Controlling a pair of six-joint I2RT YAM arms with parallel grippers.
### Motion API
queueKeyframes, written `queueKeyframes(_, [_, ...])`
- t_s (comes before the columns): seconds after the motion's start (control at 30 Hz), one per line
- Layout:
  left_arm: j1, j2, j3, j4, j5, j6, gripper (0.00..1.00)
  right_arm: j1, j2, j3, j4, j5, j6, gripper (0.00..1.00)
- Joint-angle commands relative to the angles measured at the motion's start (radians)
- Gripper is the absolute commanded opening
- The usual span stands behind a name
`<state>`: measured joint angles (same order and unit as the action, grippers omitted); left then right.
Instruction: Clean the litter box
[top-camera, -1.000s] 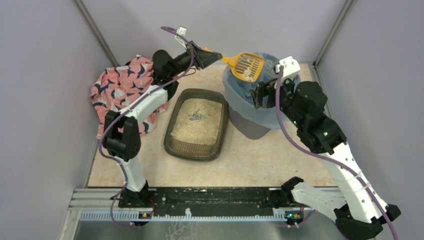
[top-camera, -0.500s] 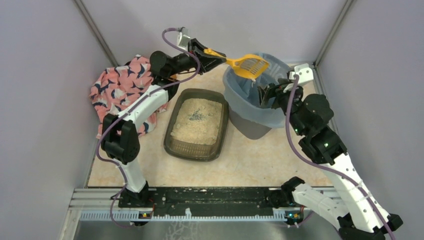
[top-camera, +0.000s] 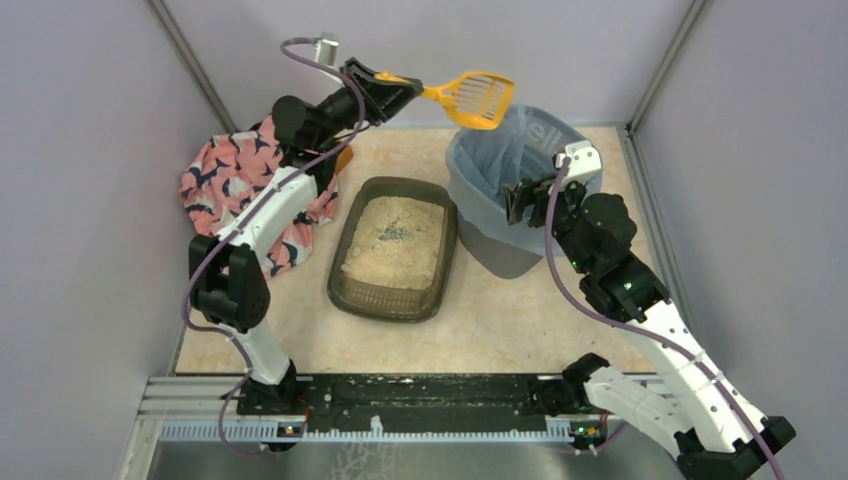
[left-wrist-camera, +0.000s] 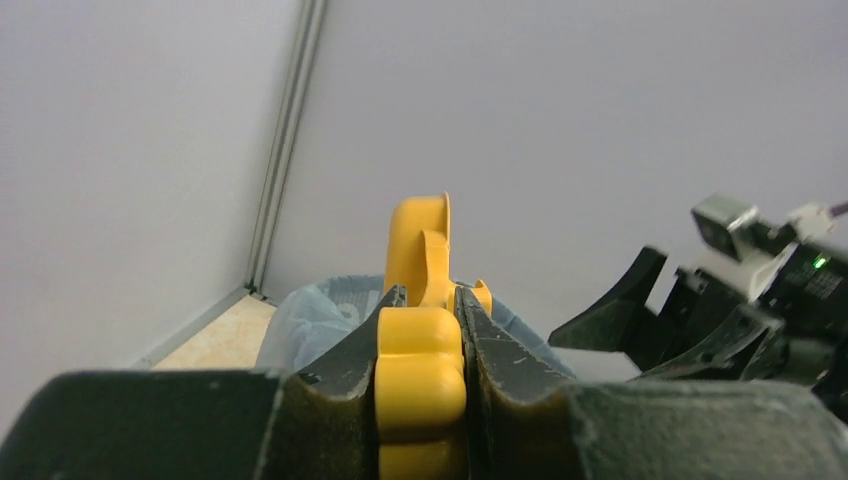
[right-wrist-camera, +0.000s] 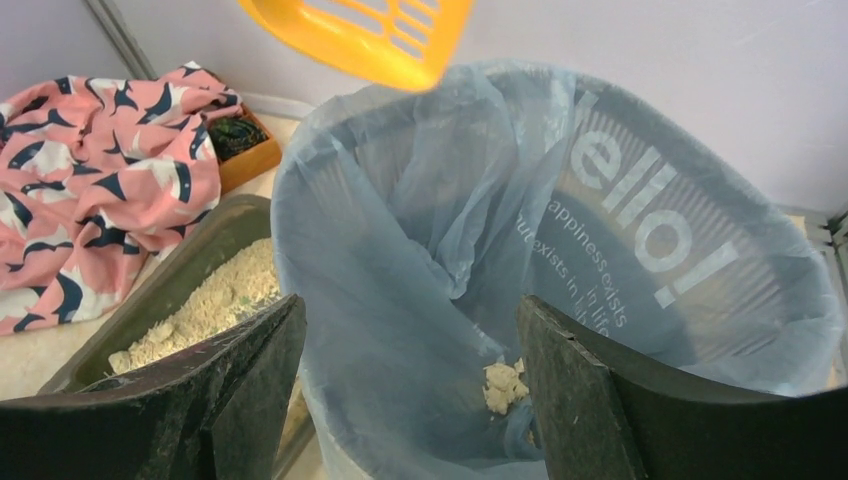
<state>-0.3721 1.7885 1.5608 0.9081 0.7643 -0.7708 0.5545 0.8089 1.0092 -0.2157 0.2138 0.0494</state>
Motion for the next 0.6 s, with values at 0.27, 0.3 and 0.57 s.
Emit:
queueKeyframes(0.27, [0.243, -0.454, -0.394, -0.237, -0.331, -0.082, 0.00, 0.008, 0.005, -0.061, 0.095, -0.078, 0.033, 0.77])
queueKeyframes(0.3, [0.250, -0.492, -0.403, -0.311, -0.352, -0.049, 0.00, 0.008, 0.008, -0.066, 0.098, -0.080, 0.034, 0.77])
queueKeyframes(0.57, [0.220, -0.594, -0.407, -0.884, -0.361, 0.223, 0.00, 0.008, 0.034, -0.091, 0.128, -0.114, 0.050, 0.77])
